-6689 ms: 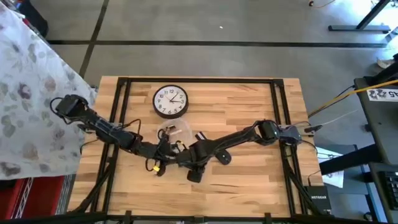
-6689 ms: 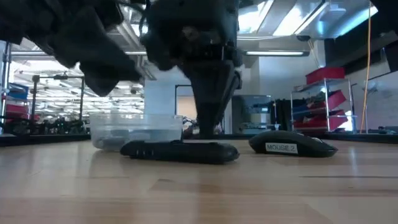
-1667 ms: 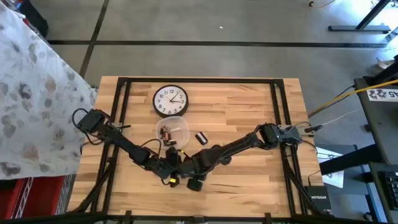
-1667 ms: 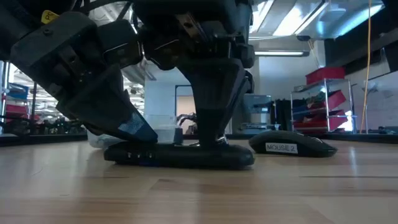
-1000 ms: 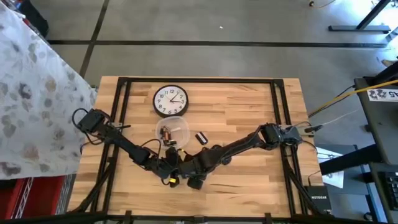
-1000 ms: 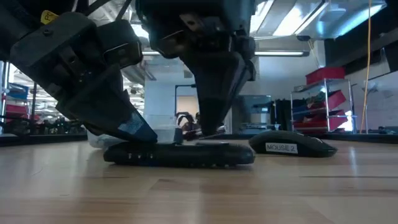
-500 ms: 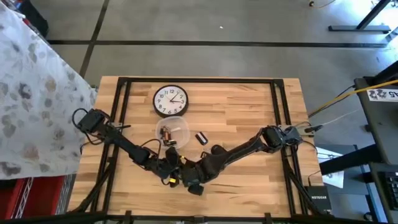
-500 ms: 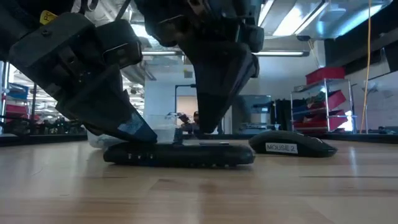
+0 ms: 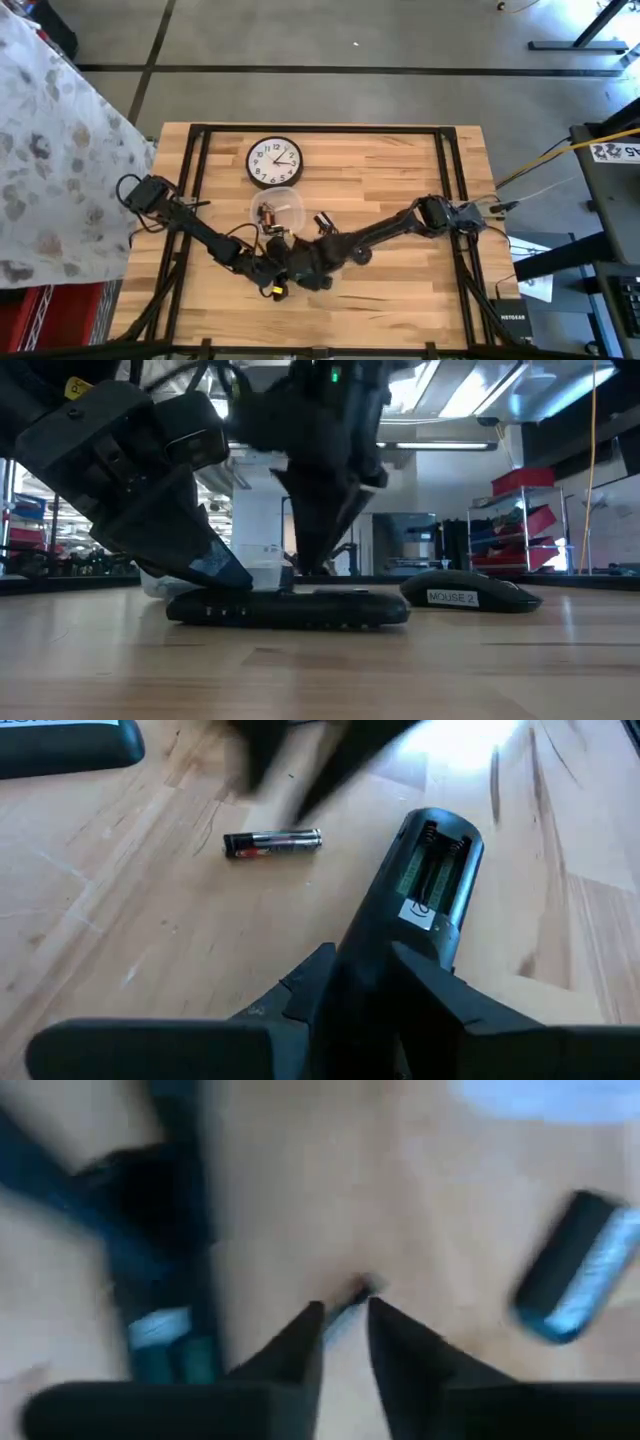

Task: Insert battery
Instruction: Insert the silver battery into the remote control

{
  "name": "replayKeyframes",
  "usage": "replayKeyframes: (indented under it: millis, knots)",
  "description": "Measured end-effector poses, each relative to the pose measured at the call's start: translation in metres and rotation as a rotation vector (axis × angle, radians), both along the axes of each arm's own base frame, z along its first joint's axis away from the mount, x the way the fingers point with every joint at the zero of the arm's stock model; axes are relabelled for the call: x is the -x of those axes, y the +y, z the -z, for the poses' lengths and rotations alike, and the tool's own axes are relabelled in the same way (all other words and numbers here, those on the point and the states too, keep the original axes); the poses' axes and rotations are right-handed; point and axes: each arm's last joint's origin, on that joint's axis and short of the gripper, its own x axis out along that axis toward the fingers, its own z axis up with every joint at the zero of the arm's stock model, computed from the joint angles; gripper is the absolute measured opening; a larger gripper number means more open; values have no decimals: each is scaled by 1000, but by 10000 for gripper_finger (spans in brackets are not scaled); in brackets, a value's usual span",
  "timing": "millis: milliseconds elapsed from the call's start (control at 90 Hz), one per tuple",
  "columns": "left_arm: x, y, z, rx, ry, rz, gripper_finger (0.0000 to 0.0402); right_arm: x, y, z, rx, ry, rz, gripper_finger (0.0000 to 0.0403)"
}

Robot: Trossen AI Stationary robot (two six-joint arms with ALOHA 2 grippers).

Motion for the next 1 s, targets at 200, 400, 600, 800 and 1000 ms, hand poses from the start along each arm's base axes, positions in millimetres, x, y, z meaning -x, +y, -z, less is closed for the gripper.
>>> replayKeyframes:
  millis: [200,400,600,800,1000]
  knots:
    - [0,0,0,-2,0,0,75,14,28,16,125,-97,97,200]
    - [0,0,0,-8,-4,5,75,24,51,36,149,-278,216,208]
    - [0,0,0,-15,-3,14,75,29,43,56,158,-324,304,176]
    - [0,0,0,-14,-3,13,75,22,33,64,137,-352,241,153]
    - [0,0,0,-14,-3,13,75,18,23,66,111,-279,145,132]
